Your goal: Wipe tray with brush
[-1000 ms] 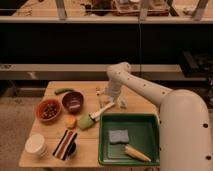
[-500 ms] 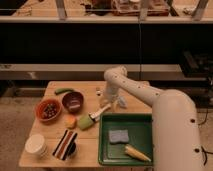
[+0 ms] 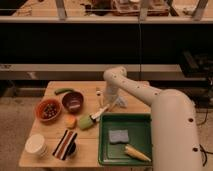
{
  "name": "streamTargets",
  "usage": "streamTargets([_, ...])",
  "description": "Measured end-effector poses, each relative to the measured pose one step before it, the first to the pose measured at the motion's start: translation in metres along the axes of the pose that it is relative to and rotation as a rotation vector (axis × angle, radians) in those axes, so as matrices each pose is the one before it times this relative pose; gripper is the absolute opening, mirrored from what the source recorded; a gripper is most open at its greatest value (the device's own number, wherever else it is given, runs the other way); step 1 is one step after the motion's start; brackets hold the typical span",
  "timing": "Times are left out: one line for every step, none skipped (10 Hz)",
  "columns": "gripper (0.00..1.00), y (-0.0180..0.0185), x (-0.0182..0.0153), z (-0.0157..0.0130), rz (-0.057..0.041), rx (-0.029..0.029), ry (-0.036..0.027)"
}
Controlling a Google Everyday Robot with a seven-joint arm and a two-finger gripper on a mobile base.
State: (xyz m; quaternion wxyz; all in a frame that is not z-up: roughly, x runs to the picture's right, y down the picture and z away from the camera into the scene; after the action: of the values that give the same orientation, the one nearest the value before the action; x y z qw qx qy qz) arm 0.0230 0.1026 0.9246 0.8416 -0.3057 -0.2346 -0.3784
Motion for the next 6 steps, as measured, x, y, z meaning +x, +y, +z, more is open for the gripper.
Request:
streamTargets([0.01, 0.00144, 0.00121, -0.00370, 0.00800, 0.00031, 0.00448])
streamTargets([0.00, 0.00169, 0.00079, -0.00825, 0.00784, 0.00555, 0.00800])
streamTargets([0.00, 0.00138, 0.00120, -0.01202, 0.00811, 0.01287, 0.01073])
streamTargets([0.00, 0.00235, 0.00187, -0.01830, 0.01091, 0.01630, 0.01580])
streamTargets([0.00, 0.00160, 0.00149, -0.01328, 0.00690, 0.01050, 0.01117])
streamTargets([0.00, 0.00334, 0.00519, -0.02651, 0.02001, 0.02098, 0.01630])
